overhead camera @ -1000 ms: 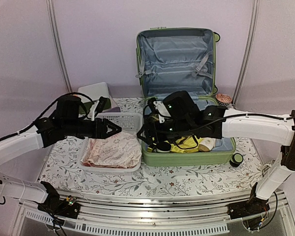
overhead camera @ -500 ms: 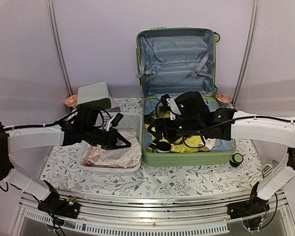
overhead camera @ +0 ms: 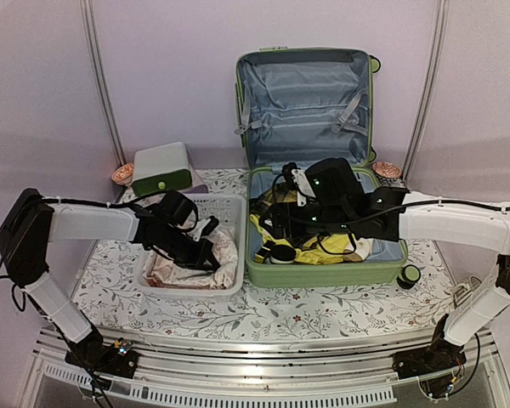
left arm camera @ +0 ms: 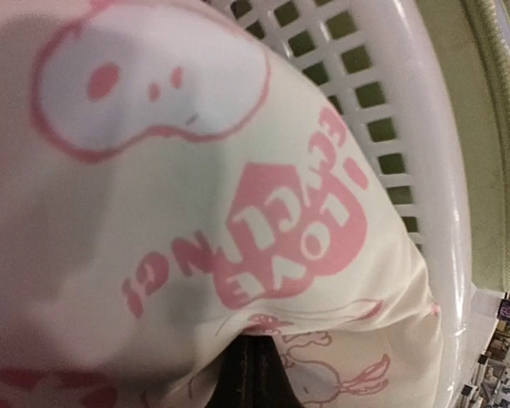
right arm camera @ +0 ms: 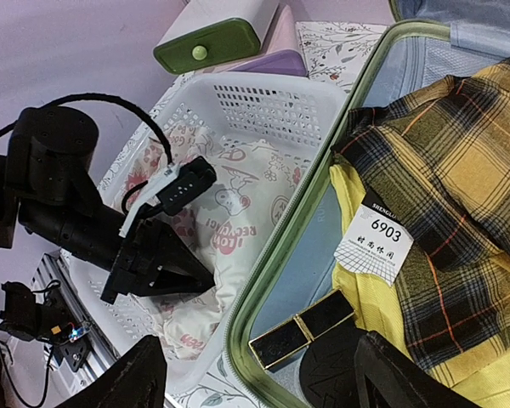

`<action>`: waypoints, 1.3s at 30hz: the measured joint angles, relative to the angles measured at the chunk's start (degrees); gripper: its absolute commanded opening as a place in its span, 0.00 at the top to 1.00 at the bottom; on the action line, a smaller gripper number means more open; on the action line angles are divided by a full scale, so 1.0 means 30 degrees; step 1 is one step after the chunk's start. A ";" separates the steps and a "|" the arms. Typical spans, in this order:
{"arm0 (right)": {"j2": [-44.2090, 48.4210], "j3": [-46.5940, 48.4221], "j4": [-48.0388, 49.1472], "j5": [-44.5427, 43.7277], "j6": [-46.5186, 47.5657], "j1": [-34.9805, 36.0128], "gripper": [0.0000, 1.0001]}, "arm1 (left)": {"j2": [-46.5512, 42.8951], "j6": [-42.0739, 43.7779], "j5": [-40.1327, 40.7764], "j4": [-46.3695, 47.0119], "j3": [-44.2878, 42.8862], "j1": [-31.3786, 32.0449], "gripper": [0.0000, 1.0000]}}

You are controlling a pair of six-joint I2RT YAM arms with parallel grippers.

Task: Open, take out, and arrange the luggage
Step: Adjust the clothes in the bin.

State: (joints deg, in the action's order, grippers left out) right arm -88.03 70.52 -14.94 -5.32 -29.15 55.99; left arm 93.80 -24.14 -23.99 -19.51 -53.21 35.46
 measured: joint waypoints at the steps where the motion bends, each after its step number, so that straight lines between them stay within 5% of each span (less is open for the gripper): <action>1: 0.0000 0.0000 0.0000 0.0000 0.0000 -0.0058 0.22 | -0.0306 0.0066 0.0117 -0.0087 0.0000 0.0007 1.00; 11: 0.0364 -0.0721 0.0131 -0.0051 0.0022 -0.0481 0.22 | -0.5187 0.0080 -0.1428 0.0124 -0.0452 0.0015 0.99; 25: 0.0430 -0.0998 0.0138 -0.0051 0.0087 -0.0597 0.22 | 0.0386 0.0364 -0.2630 0.0911 0.0787 0.0007 1.00; 39: 0.0495 -0.1144 0.0168 -0.0138 0.0233 -0.0823 0.22 | -0.3628 0.0466 -0.1093 0.0328 -0.1151 -0.0729 1.00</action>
State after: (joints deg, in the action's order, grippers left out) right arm -86.54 67.09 -14.44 -5.74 -28.45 53.52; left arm 82.91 -22.74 -27.27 -18.52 -56.66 33.28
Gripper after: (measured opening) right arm 0.783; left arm 0.008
